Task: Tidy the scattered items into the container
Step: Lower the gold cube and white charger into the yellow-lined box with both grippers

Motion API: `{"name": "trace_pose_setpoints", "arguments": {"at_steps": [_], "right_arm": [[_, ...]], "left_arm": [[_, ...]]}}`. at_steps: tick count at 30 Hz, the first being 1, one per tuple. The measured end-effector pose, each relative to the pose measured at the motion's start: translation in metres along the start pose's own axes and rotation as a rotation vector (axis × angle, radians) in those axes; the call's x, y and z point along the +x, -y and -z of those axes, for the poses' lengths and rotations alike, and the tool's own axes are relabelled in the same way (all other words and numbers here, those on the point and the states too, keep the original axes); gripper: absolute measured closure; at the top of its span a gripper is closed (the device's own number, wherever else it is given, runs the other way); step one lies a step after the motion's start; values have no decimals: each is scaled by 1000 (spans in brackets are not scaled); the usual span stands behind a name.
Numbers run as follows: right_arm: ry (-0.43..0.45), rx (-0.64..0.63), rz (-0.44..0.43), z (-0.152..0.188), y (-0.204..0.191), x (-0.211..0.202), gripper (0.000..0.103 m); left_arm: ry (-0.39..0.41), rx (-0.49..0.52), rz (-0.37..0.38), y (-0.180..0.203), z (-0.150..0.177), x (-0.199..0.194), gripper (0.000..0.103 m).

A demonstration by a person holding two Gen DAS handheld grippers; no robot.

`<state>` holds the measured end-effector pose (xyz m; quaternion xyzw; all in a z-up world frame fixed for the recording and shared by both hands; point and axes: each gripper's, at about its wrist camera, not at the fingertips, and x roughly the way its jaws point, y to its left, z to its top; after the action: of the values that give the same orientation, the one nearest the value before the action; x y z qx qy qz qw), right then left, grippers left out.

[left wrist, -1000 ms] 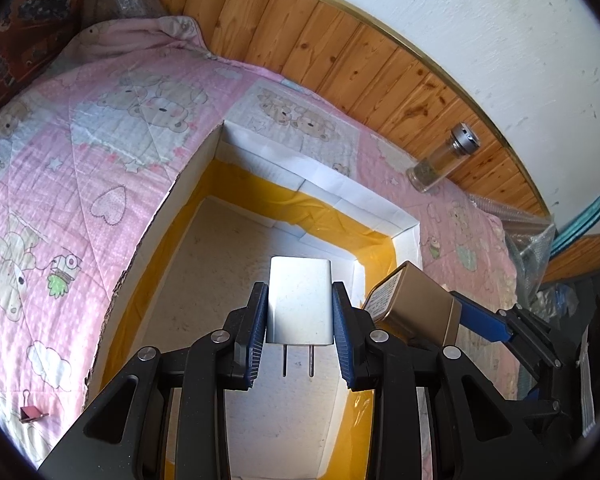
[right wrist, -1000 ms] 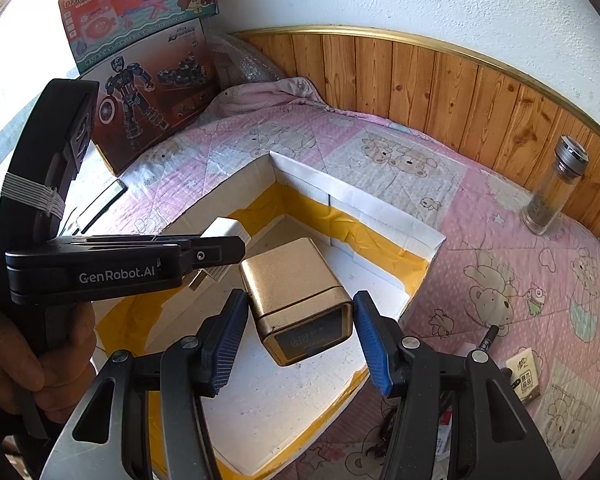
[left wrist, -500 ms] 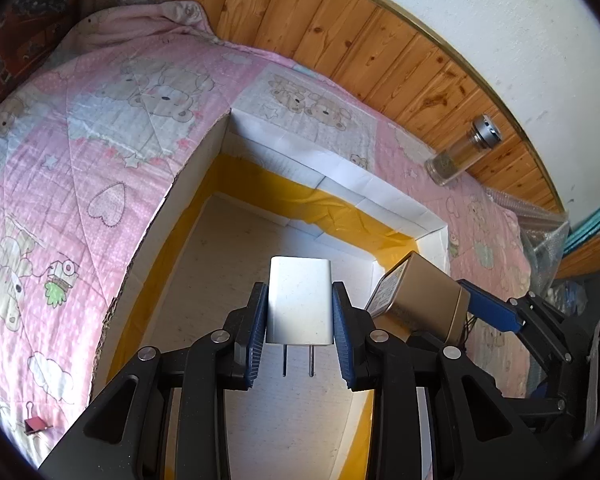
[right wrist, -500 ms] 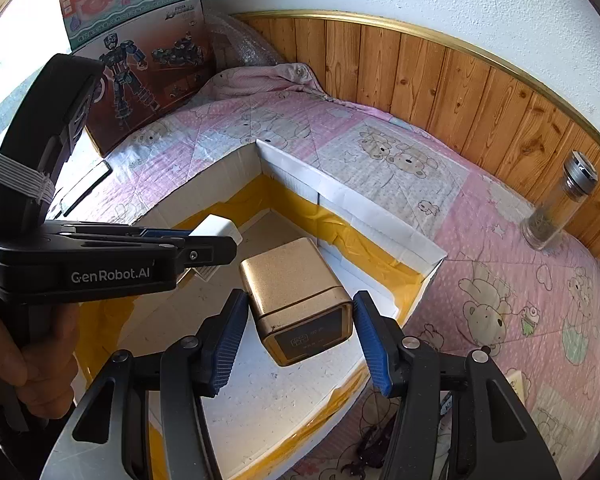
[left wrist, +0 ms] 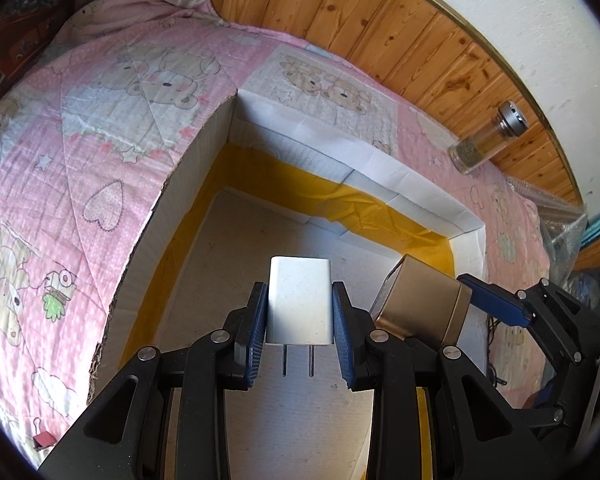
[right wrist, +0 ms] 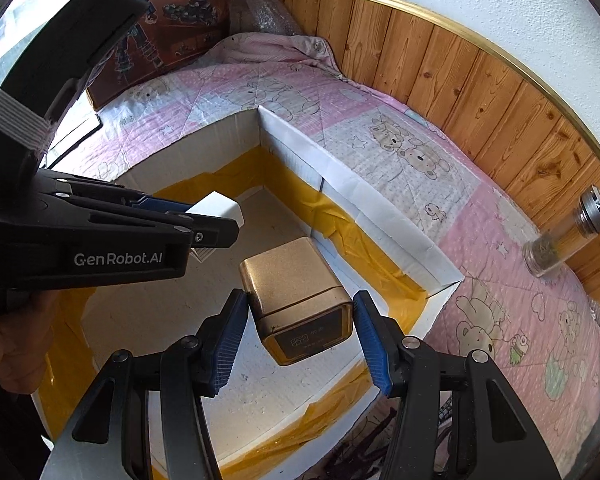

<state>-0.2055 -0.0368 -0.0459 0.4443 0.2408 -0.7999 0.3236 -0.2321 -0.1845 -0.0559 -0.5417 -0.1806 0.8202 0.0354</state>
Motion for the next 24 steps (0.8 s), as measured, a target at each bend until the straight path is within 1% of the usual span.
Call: {"name": "trace_pose_setpoints", "arguments": {"at_steps": [3, 9, 15, 19, 24], "right_arm": [[-19, -35, 18, -1, -3, 7, 48], [-46, -112, 44, -4, -11, 19, 48], [-87, -161, 52, -6, -14, 32, 48], [-118, -180, 48, -7, -13, 39, 48], [-163, -155, 5, -11, -5, 50, 48]], "left_arm": [[-24, -9, -11, -2, -1, 10, 71], [-39, 1, -41, -2, -4, 20, 71], [-64, -2, -58, -4, -7, 31, 71], [-81, 0, -65, -3, -10, 39, 71], [-91, -8, -66, -2, -17, 46, 71]]}}
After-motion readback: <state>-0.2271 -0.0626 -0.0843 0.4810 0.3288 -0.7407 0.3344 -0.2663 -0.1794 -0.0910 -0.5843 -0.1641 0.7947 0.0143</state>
